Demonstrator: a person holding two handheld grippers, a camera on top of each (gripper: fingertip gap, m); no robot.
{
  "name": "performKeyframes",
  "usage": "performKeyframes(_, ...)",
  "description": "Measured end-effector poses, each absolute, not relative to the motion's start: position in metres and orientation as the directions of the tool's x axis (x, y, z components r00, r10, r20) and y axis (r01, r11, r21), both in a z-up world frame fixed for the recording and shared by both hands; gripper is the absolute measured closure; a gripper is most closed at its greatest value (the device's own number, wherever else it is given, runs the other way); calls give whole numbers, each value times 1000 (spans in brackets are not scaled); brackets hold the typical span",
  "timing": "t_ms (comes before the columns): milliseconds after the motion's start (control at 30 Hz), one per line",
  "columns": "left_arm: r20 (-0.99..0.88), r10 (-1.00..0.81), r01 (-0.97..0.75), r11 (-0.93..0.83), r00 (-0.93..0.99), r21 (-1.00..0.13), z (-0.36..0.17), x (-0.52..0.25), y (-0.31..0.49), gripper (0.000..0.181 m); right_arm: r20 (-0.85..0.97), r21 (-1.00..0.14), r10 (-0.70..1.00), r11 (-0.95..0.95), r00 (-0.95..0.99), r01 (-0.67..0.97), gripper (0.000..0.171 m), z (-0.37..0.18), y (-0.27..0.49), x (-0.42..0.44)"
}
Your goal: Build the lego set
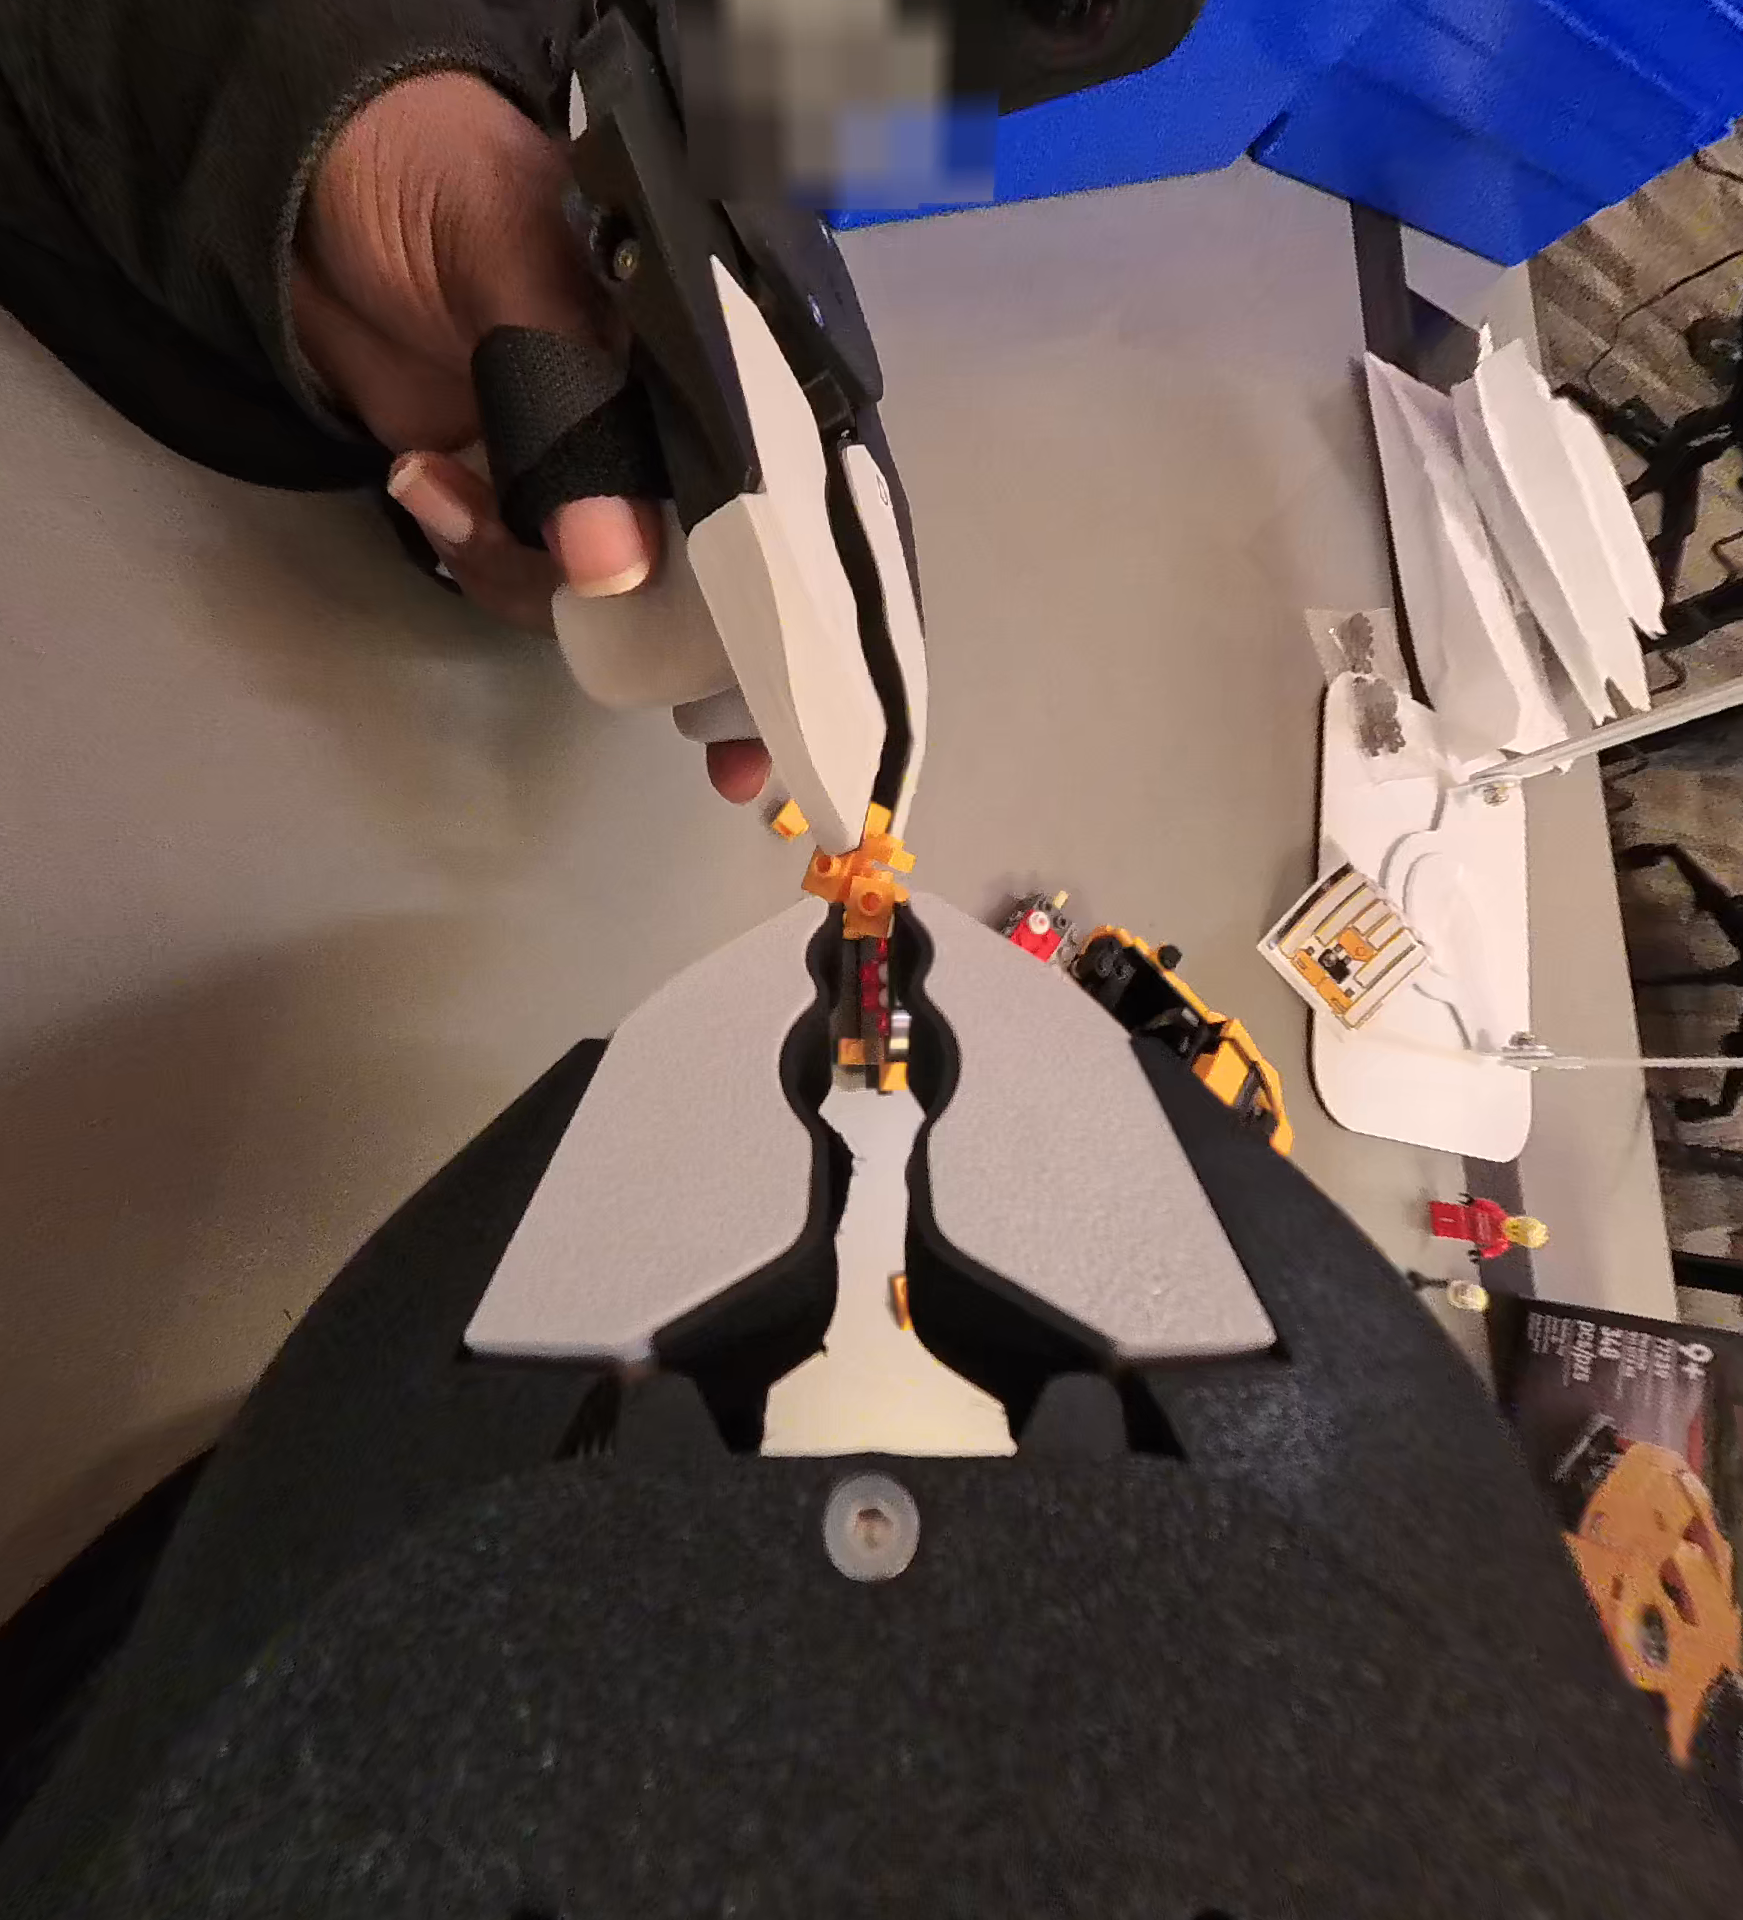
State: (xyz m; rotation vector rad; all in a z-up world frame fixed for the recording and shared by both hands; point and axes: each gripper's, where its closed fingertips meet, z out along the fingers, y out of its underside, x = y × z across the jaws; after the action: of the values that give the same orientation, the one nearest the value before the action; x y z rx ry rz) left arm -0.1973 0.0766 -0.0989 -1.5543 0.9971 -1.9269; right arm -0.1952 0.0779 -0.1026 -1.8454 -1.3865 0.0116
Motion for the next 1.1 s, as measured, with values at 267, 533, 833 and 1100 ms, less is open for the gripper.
performKeyframes(267, 593, -754, 87, -636, -283, -767, -69, -206, 81, 173, 504, -510, 810, 1, 298, 860, 160, -73, 81, -205)
performKeyframes(533, 526, -767, 293, -632, -367, -717, -25, -229, 81, 174, 582, -423, 795, 117, 171, 898, 158, -29, 81, -229)
performKeyframes(833, 417, -712, 396, -677, -565, -620, 13, -262, 66, 173, 621, -489, 772, 245, 137, 837, 155, 9, 66, -262)
performKeyframes(1100, 389, -638, 369, -733, -664, -571, 22, -272, 59, 173, 618, -533, 774, 282, 139, 798, 154, 19, 59, -272)
